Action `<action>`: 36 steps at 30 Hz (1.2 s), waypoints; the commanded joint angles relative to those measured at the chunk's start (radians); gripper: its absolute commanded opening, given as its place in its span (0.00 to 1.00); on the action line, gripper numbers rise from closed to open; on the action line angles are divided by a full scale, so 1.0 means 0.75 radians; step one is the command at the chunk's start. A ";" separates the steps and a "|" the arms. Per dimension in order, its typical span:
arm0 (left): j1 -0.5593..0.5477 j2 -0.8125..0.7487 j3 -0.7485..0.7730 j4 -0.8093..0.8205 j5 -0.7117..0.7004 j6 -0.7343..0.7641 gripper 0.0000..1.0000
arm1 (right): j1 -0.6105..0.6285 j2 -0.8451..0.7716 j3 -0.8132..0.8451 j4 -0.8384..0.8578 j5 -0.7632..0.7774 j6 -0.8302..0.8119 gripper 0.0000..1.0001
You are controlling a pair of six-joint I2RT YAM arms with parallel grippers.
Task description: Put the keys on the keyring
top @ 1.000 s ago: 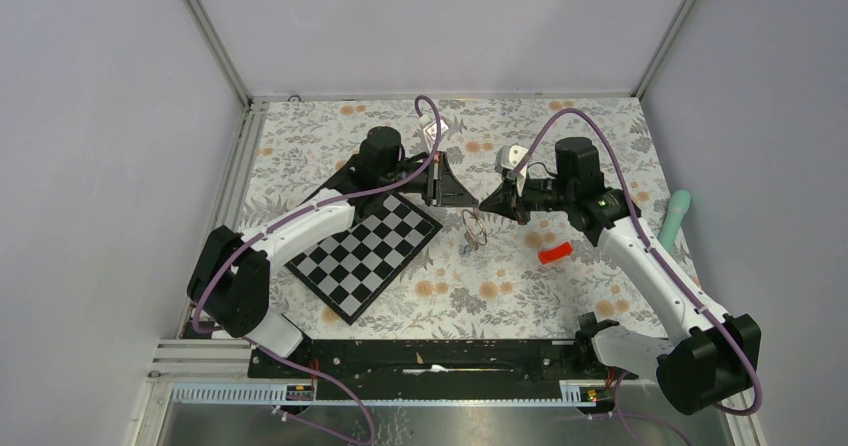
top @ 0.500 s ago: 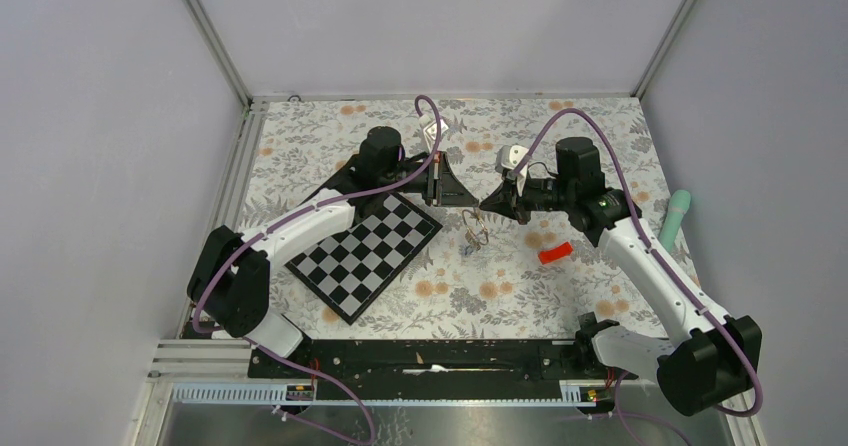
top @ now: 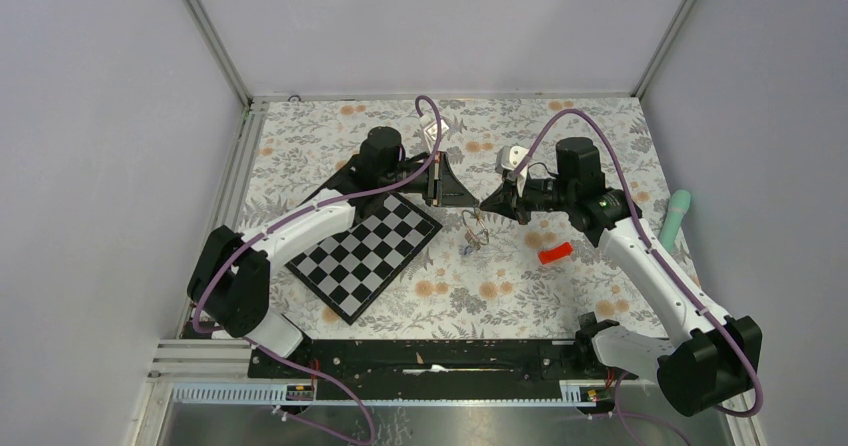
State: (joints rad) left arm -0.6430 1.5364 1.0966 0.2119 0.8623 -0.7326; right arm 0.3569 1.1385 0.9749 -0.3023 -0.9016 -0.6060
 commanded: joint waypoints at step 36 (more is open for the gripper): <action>-0.016 -0.024 -0.005 0.053 0.024 0.018 0.00 | -0.009 -0.038 0.086 -0.093 -0.129 -0.151 0.00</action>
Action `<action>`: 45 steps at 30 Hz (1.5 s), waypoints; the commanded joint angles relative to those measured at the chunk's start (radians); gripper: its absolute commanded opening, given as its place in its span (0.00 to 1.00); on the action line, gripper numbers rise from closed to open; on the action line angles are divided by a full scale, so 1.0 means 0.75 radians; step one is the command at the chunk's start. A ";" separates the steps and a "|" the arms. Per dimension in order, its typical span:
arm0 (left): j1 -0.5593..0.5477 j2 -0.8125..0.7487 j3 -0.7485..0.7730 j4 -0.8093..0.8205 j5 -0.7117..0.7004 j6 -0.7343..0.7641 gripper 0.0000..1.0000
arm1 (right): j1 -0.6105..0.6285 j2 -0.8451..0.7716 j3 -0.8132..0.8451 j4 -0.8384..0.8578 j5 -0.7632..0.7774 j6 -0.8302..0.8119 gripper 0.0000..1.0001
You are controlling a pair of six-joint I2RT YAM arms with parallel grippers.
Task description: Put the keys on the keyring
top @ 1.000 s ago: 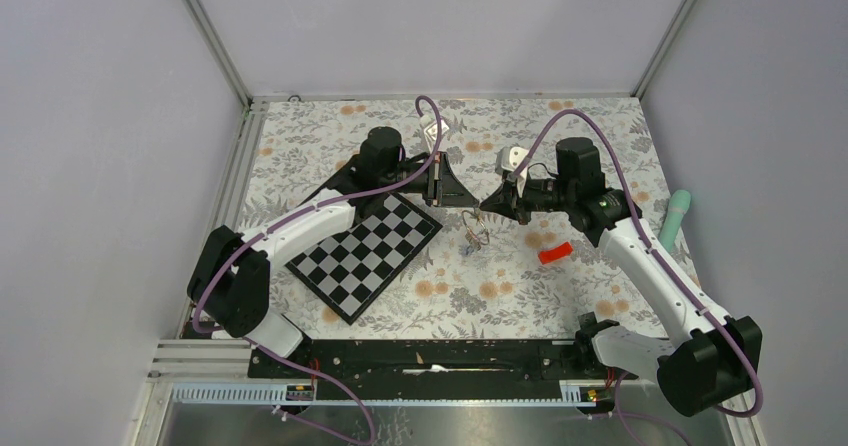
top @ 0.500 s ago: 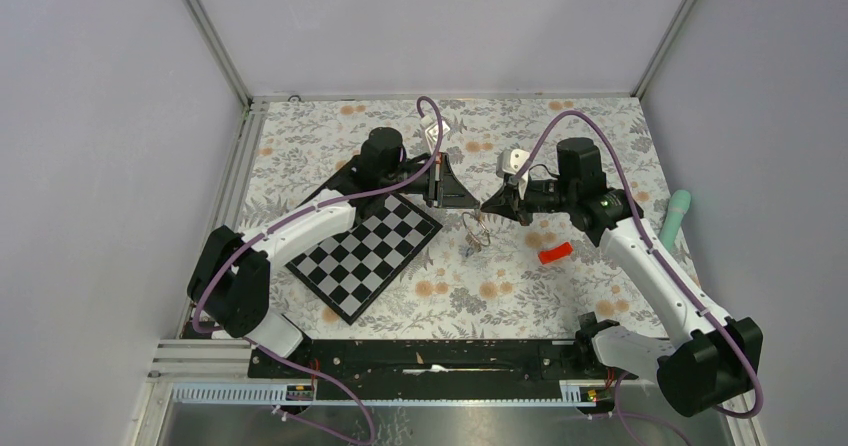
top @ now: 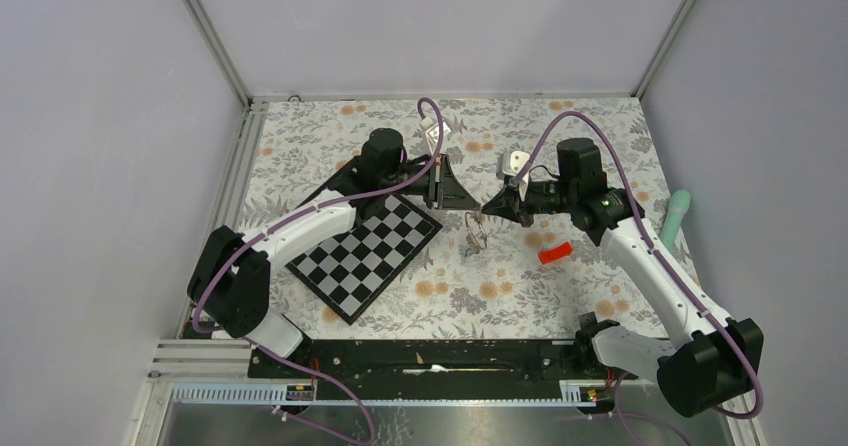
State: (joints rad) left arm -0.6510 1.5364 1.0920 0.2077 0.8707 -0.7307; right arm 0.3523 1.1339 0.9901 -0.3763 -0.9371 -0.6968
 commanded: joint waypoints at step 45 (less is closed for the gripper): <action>-0.022 -0.004 0.017 0.042 0.025 0.037 0.00 | -0.018 -0.051 0.051 0.115 0.089 0.088 0.00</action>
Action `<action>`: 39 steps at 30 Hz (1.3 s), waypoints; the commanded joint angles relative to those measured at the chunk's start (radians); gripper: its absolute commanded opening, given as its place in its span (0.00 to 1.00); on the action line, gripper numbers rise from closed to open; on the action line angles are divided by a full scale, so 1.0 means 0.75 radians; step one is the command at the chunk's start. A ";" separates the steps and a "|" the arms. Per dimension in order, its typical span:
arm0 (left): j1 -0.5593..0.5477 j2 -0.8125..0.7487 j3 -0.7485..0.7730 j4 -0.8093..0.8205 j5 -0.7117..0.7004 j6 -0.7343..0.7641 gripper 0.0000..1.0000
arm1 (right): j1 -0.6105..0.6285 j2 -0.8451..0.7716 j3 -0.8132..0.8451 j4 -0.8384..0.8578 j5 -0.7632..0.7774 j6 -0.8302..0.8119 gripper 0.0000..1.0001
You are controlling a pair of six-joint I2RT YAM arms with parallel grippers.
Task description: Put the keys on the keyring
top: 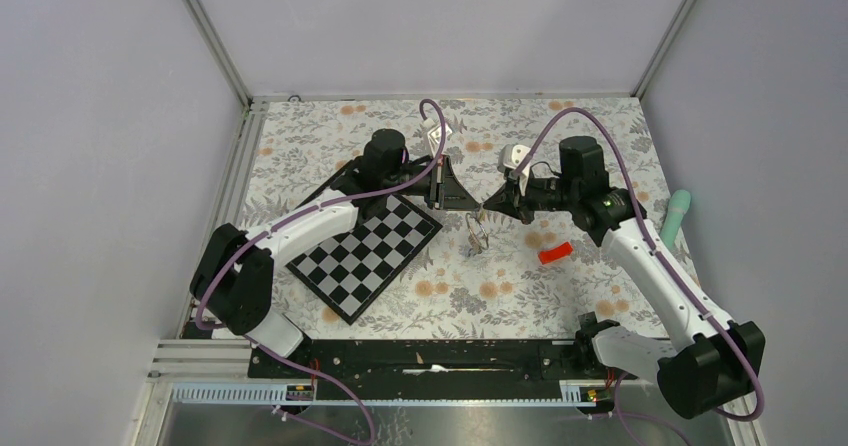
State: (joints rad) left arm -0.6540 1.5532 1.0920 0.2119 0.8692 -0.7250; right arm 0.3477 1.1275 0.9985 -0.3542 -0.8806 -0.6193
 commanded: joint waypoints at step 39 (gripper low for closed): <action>0.039 -0.124 -0.048 0.178 0.139 0.030 0.00 | -0.106 0.049 -0.160 0.225 -0.452 0.098 0.75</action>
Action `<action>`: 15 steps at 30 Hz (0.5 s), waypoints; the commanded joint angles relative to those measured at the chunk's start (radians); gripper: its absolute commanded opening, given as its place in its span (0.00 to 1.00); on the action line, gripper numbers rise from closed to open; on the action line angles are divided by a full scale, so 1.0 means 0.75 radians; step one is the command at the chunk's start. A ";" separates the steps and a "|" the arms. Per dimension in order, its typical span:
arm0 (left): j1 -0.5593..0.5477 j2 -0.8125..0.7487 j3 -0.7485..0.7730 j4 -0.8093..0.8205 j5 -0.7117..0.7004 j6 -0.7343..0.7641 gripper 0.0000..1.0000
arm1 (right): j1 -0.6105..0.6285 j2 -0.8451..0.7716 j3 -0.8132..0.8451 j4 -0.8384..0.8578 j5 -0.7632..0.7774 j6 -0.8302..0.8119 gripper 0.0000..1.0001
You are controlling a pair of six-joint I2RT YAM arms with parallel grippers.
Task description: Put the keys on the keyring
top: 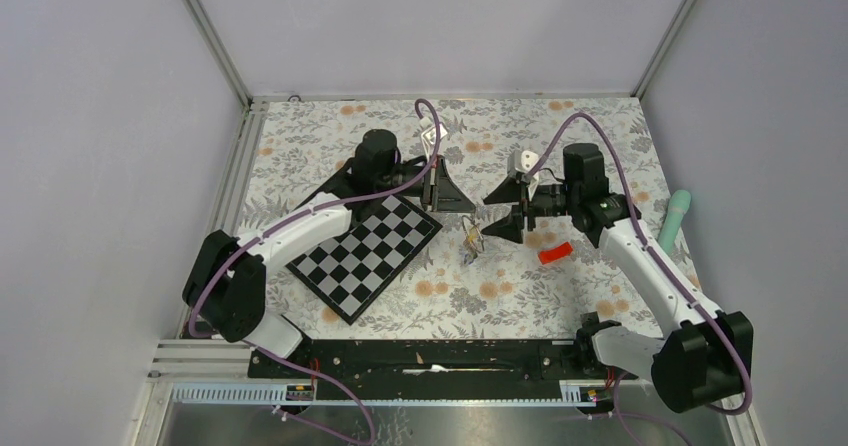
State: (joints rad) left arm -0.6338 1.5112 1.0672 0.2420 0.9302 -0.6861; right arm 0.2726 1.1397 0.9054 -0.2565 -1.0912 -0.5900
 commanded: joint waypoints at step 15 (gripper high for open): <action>0.013 -0.053 -0.036 0.250 0.100 -0.101 0.00 | 0.038 0.143 -0.141 0.466 -0.316 0.358 0.71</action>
State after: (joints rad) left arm -0.6292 1.5043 1.0389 0.3344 0.9752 -0.7376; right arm 0.2802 1.2274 0.7971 -0.0101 -1.2835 -0.3870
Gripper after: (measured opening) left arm 0.013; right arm 0.745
